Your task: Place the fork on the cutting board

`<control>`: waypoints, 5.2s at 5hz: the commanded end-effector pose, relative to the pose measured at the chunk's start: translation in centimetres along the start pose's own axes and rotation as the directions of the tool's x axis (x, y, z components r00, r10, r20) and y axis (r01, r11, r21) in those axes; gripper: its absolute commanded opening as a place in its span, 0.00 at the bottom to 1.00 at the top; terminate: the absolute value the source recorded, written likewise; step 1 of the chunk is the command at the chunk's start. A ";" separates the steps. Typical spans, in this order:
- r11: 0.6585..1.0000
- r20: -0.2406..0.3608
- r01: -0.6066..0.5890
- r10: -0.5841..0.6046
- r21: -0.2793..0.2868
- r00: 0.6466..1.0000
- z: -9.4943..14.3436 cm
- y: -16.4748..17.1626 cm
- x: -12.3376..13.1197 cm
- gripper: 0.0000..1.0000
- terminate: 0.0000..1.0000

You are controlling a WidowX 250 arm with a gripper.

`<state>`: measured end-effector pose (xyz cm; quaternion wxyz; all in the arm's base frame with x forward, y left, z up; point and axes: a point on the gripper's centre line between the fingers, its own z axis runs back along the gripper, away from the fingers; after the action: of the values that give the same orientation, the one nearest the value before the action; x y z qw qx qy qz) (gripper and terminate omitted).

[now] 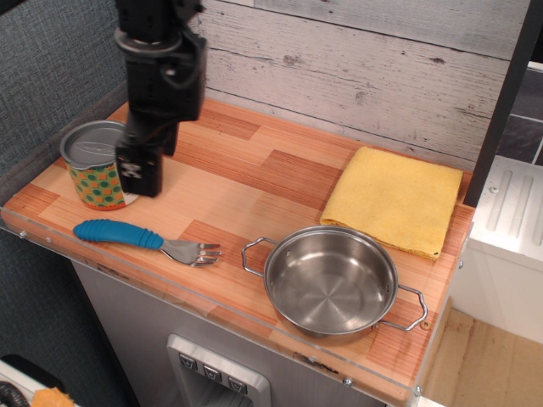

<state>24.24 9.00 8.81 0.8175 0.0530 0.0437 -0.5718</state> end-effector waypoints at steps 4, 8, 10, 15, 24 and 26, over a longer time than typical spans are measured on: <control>0.986 -0.045 0.167 -0.167 0.002 0.985 -6.4 0.3 -0.1 1.00 0.00; 0.989 -0.001 0.145 -0.145 0.037 0.989 -7.7 -0.6 -0.4 0.00 0.00; 0.997 -0.010 0.056 -0.055 0.061 0.998 -4.5 -0.1 0.4 0.00 0.00; 0.984 0.054 0.148 -0.154 0.099 0.987 1.9 5.1 11.3 0.00 0.00; 0.975 -0.025 0.204 -0.203 0.083 0.979 -3.8 7.5 15.1 1.00 0.00; 0.976 -0.019 0.163 -0.161 0.144 0.987 -1.0 7.1 13.6 1.00 0.00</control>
<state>34.98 -0.49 4.56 0.7614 0.0943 0.0271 -0.6408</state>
